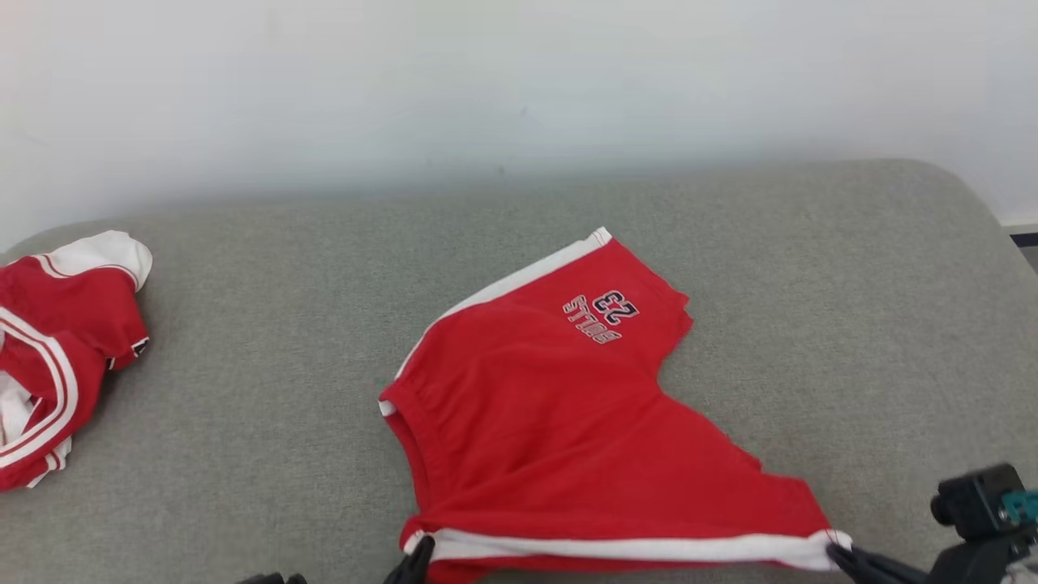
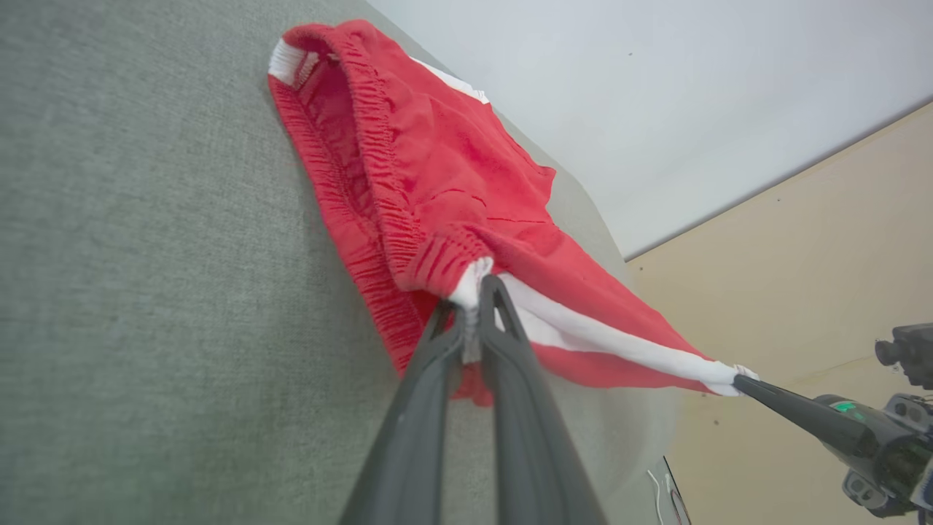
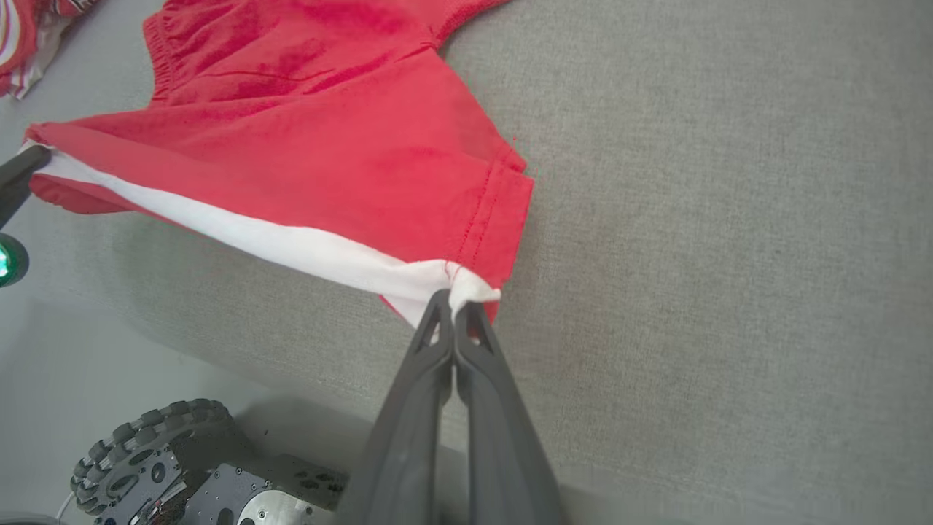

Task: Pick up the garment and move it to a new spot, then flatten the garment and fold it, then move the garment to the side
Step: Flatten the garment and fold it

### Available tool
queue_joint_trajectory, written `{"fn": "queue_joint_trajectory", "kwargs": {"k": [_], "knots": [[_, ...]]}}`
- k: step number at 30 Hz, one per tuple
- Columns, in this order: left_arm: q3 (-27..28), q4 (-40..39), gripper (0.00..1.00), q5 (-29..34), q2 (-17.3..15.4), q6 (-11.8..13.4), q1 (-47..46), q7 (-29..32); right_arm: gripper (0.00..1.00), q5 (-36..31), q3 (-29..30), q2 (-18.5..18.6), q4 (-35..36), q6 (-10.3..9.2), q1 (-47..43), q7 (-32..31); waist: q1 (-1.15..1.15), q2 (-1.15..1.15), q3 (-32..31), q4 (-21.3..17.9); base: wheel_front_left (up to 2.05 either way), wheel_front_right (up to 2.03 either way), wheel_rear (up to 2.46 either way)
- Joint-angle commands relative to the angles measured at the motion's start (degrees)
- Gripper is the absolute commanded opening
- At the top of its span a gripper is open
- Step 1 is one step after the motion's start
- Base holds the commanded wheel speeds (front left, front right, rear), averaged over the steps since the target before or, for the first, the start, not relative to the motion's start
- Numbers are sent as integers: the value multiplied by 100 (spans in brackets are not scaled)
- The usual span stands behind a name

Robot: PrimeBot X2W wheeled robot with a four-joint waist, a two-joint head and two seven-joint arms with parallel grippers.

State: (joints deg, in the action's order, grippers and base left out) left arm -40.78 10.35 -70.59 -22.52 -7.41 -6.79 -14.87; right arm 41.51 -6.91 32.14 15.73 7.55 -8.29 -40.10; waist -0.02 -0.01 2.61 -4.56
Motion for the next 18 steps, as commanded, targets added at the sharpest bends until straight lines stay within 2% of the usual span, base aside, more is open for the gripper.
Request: {"fn": "queue_joint_trajectory", "kwargs": {"k": [1,4,9,18], "knots": [[-78,-54,0,-31,-54,-12,165,-24,0,-29,229,-190,138,-13,-325,-239,2,1,-55,115,0,0,0],[-171,-110,0,-35,-98,-12,240,-23,0,-63,504,-397,381,-13,-603,-542,2,1,-54,181,0,0,0],[-179,-155,0,-25,-42,-12,192,-30,0,-165,666,-522,621,-13,-512,-585,2,1,-22,261,0,0,0],[-7,46,0,266,298,-12,-469,-31,0,-479,439,-143,231,-13,688,-110,2,1,187,533,0,0,0]]}}
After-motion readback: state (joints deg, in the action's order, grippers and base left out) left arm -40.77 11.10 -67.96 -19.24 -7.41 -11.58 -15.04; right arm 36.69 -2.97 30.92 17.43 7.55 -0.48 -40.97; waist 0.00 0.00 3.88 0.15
